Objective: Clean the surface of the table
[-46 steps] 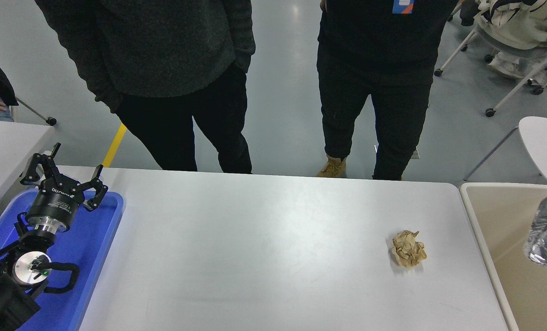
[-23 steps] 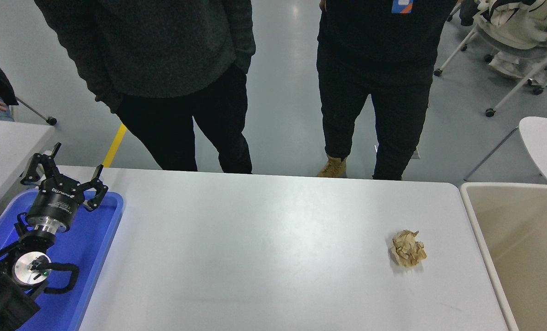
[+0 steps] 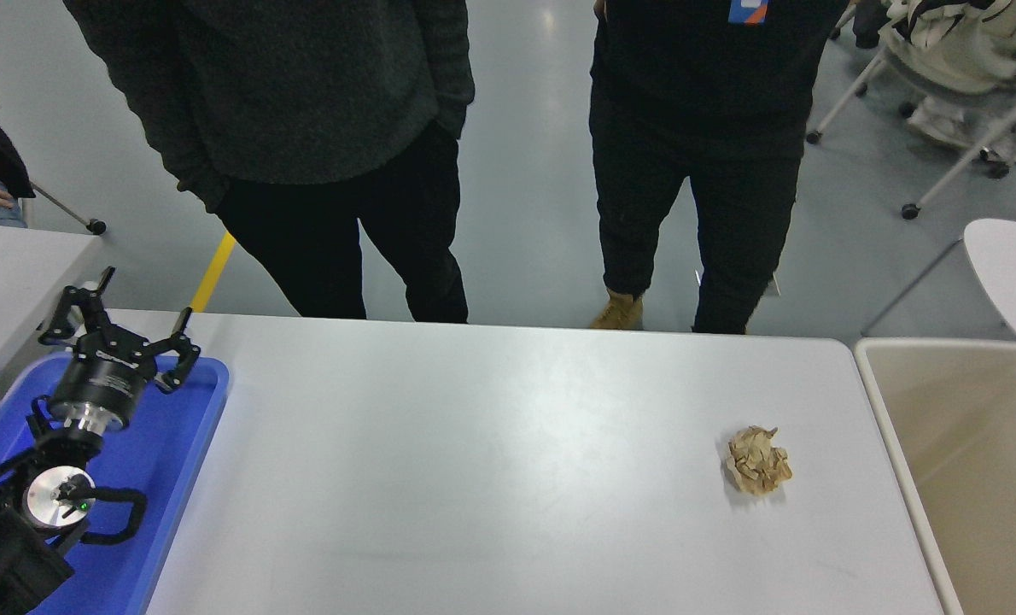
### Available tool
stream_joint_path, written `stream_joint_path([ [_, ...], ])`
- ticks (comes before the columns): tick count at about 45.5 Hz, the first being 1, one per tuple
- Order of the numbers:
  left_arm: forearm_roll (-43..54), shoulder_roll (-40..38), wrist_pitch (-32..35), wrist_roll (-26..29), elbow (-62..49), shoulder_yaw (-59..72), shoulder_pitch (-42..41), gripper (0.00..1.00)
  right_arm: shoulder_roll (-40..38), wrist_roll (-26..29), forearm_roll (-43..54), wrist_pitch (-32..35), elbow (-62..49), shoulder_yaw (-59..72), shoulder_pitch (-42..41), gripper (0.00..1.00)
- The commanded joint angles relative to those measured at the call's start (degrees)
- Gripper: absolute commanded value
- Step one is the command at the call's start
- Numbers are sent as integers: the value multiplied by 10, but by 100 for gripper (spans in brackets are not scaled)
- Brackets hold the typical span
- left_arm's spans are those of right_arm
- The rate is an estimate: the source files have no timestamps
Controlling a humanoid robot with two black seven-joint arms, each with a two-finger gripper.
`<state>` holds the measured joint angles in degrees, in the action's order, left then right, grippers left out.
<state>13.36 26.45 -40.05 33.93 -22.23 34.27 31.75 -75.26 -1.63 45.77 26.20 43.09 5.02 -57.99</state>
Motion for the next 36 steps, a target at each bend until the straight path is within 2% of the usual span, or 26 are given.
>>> stream_joint_path([
  [1,0,0,0,0,0,0,0,100,135,8,-115,-91,-117,77,44,0],
  [11,0,0,1,0,0,0,0,100,211,14,-140,-161,-172,86,87,0],
  [22,0,0,0,0,0,0,0,100,295,29,-183,-204,-239,86,132,0],
  [36,0,0,1,1,0,0,0,100,429,51,-191,-256,-347,75,187,0],
])
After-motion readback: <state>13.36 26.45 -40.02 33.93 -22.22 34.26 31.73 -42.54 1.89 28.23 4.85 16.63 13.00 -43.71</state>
